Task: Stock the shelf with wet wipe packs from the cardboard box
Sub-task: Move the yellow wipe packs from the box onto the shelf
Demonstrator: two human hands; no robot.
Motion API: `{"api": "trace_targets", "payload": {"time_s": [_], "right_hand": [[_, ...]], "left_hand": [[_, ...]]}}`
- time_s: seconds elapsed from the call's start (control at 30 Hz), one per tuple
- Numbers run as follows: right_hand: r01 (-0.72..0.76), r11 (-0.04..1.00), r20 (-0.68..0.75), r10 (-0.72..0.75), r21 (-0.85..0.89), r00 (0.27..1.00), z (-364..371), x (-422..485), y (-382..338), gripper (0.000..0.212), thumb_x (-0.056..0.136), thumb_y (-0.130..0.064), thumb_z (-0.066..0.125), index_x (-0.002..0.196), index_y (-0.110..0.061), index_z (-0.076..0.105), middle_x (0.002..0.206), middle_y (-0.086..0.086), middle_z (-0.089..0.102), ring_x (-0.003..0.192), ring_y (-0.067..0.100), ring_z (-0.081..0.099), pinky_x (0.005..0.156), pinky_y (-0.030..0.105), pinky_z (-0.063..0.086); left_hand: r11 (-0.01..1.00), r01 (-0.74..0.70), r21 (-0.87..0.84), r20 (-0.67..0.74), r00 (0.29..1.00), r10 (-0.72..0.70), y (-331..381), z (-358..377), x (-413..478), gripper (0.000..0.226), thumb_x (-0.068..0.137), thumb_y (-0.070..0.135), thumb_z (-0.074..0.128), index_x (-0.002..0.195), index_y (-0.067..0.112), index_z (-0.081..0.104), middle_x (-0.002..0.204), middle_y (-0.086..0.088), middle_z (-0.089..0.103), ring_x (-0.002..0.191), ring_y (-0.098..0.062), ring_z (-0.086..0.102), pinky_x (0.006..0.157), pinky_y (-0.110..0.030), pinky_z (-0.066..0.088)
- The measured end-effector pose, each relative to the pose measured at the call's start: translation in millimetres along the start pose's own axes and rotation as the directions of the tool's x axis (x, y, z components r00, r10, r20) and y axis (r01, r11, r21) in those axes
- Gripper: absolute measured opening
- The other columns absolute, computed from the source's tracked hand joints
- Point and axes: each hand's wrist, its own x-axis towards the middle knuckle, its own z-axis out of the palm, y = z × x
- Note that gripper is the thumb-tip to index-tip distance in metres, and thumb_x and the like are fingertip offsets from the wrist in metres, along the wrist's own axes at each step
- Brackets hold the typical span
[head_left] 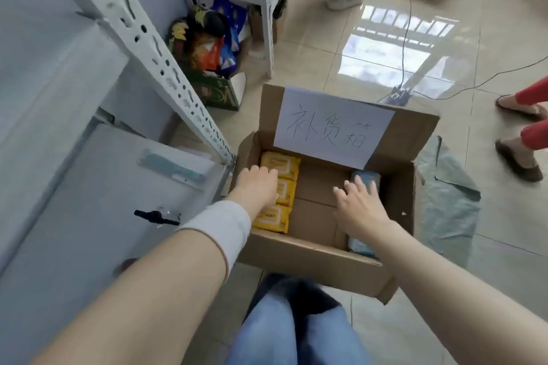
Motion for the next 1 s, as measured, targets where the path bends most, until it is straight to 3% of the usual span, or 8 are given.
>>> {"api": "trace_targets", "payload": {"time_s": [0.13,0.27,0.47,0.6,0.67,0.73,0.83,1.0], "right_hand": [[-0.001,0.988,0.224,-0.034,0.153,0.974,54.9,19.3,-2.7,0.054,0.098,-0.026,0.035,0.148,-0.012,0.019,0.154,0.011,0.022,0.145,0.033,0.006,0.116,0.051,0.009],[-0.052,0.931,0.288,-0.059,0.361,0.956,85.9,37.1,-10.2,0.058,0.096,-0.035,0.041,0.147,-0.012,0.024,0.148,0.009,0.035,0.14,0.027,0.023,0.114,0.04,0.022],[-0.313,0.621,0.446,-0.067,0.719,0.893,159.7,142.3,-47.9,0.069,0.092,-0.044,0.051,0.146,-0.013,0.024,0.147,0.01,0.039,0.134,0.025,0.039,0.105,0.029,0.033],[-0.4,0.491,0.494,-0.071,0.773,0.867,218.8,219.4,-80.5,0.063,0.09,-0.045,0.054,0.138,-0.007,0.037,0.136,0.011,0.052,0.125,0.028,0.048,0.093,0.026,0.038],[-0.44,0.344,0.493,-0.082,0.83,0.866,237.1,237.0,-98.7,0.056,0.088,-0.039,0.06,0.133,-0.01,0.043,0.131,0.008,0.057,0.12,0.027,0.054,0.094,0.028,0.042],[-0.478,0.212,0.497,-0.04,0.852,0.867,244.7,243.3,-114.2,0.058,0.082,-0.034,0.069,0.13,-0.011,0.047,0.129,0.008,0.058,0.118,0.025,0.055,0.097,0.031,0.044],[-0.541,0.147,0.539,0.06,0.828,0.84,245.1,245.1,-128.1,0.071,0.074,-0.032,0.077,0.131,-0.008,0.043,0.13,0.009,0.056,0.119,0.027,0.054,0.095,0.03,0.044],[-0.571,0.053,0.571,0.015,0.819,0.821,237.5,259.6,-139.8,0.068,0.071,-0.034,0.079,0.126,-0.009,0.048,0.123,0.006,0.062,0.11,0.024,0.06,0.088,0.03,0.048]], "left_hand": [[0.99,0.073,-0.12,0.155,0.986,-0.054,3.8,41.8,27.7,0.049,0.092,0.038,0.048,0.133,0.012,0.037,0.132,-0.012,0.049,0.122,-0.031,0.044,0.097,-0.041,0.038],[0.95,0.185,-0.25,0.281,0.953,-0.111,-1.1,78.4,50.7,0.054,0.091,0.04,0.05,0.136,0.013,0.035,0.133,-0.012,0.047,0.123,-0.03,0.044,0.096,-0.04,0.04],[0.764,0.374,-0.526,0.341,0.916,-0.213,-27.6,149.8,180.2,0.067,0.09,0.036,0.055,0.145,0.014,0.024,0.142,-0.015,0.038,0.131,-0.032,0.038,0.108,-0.045,0.034],[0.584,0.422,-0.694,0.326,0.907,-0.267,-40.1,205.0,259.8,0.073,0.086,0.035,0.061,0.145,0.013,0.023,0.148,-0.01,0.033,0.134,-0.028,0.035,0.111,-0.041,0.031],[0.51,0.442,-0.738,0.323,0.895,-0.308,-43.6,223.1,272.9,0.081,0.083,0.035,0.065,0.144,0.013,0.017,0.148,-0.009,0.029,0.134,-0.028,0.035,0.109,-0.037,0.032],[0.491,0.419,-0.764,0.294,0.903,-0.313,-49.9,231.8,275.0,0.083,0.081,0.035,0.067,0.143,0.015,0.016,0.145,-0.008,0.035,0.129,-0.027,0.041,0.102,-0.03,0.035],[0.504,0.408,-0.761,0.27,0.906,-0.325,-66.6,229.2,274.0,0.08,0.081,0.04,0.066,0.142,0.014,0.021,0.139,-0.006,0.046,0.123,-0.025,0.049,0.088,-0.024,0.036],[0.486,0.413,-0.77,0.274,0.903,-0.332,-90.7,217.1,284.0,0.077,0.082,0.04,0.066,0.141,0.01,0.028,0.139,-0.007,0.049,0.125,-0.024,0.048,0.099,-0.032,0.041]]}}
